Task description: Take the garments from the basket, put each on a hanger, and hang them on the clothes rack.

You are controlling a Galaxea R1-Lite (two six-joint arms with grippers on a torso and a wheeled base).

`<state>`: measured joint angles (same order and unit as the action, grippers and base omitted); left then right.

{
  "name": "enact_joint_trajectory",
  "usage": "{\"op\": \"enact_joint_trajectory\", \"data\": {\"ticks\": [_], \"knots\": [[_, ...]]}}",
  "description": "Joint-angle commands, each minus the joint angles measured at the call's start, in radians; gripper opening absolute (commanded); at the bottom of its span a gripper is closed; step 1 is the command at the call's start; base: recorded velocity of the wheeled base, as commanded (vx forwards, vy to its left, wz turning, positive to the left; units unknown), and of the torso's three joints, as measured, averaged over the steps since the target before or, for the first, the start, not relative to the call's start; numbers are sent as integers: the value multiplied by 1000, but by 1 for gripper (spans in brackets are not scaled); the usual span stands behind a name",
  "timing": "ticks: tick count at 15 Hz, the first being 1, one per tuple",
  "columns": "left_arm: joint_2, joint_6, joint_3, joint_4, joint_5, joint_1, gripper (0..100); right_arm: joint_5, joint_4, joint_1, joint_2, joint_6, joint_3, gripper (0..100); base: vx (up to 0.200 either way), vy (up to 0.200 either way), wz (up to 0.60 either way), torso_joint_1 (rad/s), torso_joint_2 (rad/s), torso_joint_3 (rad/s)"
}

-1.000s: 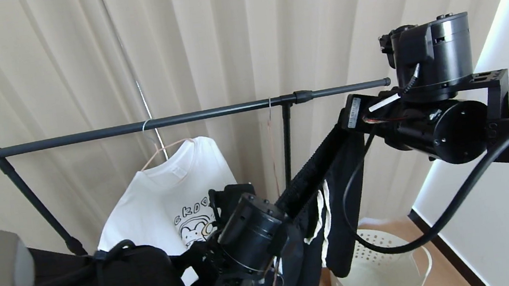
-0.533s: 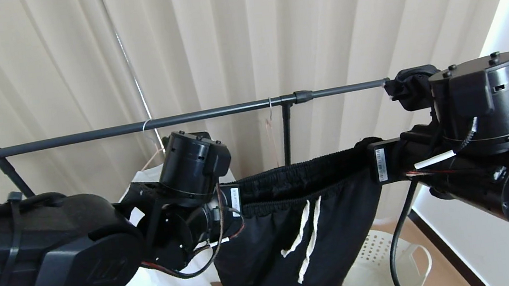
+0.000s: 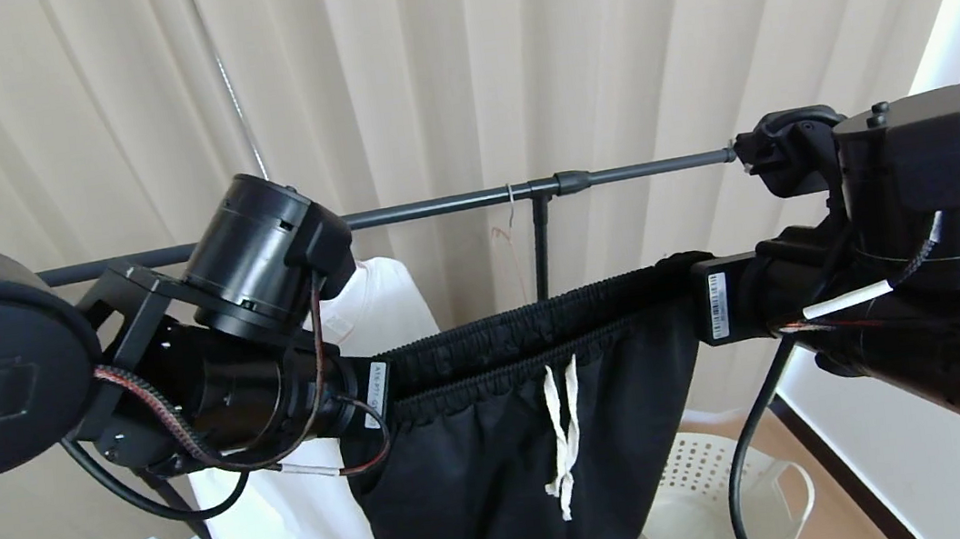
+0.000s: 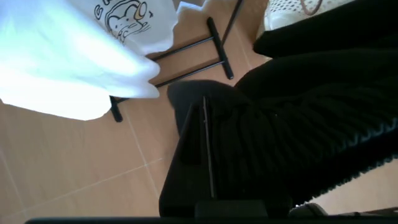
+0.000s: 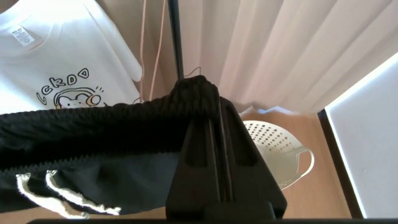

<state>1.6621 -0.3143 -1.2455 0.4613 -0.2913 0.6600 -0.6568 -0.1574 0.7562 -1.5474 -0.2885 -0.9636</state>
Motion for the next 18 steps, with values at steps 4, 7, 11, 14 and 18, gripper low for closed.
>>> {"op": "enact_joint_trajectory", "data": {"ticks": [4,7,11,14,18], "knots": [[-61,-3,34,7,38,-37,0,43,-10,-63,-17,-1,3,0,0,0,0,0,0,0],[-93,1,80,5,49,-103,0,60,-11,-115,-19,2,-3,0,0,0,0,0,0,0],[-85,3,86,-12,135,-148,0,95,-5,-136,-17,3,-6,0,0,0,0,0,0,0],[27,7,-57,-39,144,-148,0,95,1,-136,-10,5,0,0,0,0,0,0,0,0],[248,4,-370,-36,170,-148,0,106,9,-70,98,91,79,0,0,0,0,0,0,0]]}}
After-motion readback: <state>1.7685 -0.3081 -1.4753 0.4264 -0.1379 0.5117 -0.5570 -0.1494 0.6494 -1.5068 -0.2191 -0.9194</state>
